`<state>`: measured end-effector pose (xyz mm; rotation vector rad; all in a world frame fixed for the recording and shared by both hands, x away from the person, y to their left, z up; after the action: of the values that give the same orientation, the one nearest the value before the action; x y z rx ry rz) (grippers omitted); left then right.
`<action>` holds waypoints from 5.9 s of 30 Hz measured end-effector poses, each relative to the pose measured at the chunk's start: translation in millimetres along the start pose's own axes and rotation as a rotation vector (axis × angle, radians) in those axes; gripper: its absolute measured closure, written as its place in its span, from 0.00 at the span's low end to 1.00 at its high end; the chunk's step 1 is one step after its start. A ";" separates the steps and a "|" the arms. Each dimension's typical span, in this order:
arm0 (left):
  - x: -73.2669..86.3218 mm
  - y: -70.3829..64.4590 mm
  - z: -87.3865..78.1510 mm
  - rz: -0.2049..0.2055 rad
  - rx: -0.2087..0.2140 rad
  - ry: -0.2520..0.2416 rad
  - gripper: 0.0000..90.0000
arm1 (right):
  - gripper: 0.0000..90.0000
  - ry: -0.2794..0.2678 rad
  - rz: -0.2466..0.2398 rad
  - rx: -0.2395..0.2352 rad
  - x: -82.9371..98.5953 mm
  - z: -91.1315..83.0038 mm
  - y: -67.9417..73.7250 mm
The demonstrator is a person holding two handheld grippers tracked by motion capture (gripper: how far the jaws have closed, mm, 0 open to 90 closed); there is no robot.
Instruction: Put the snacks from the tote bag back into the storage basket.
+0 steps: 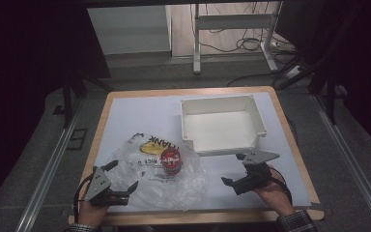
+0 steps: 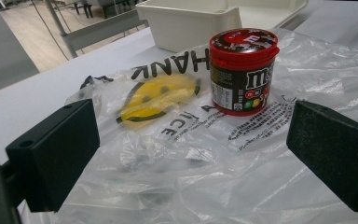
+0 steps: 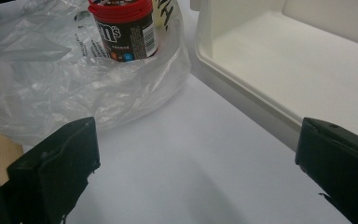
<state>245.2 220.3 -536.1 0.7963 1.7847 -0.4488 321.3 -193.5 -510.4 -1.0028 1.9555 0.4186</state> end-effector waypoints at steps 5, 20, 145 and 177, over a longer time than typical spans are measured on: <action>0.1 -0.1 0.2 0.000 0.000 0.001 0.03 | 0.00 0.012 -0.005 -0.013 -1.2 3.5 2.6; 0.2 -0.1 0.5 0.008 -0.001 0.008 0.03 | 0.00 0.024 0.039 -0.036 -9.5 13.0 11.3; 0.3 -0.4 -0.4 0.008 -0.005 0.002 0.03 | 0.23 0.313 -0.382 -0.287 -101.5 153.5 70.6; 0.5 -0.4 -0.4 0.012 -0.004 0.006 0.03 | 0.29 0.371 -0.424 -0.269 -91.0 176.9 80.8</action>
<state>244.5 220.5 -536.5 0.8058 1.7855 -0.4357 382.4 9.8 -542.0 -1.7285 1.9612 0.2704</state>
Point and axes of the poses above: each handheld gripper's, and its own axes: z roughly forward along the jaws, x roughly out of its underside, y roughly to its left, the point moved 4 cm from there along z, roughly forward along the jaws, and after that the axes turned 8 degrees about x, right-handed, at the moved point
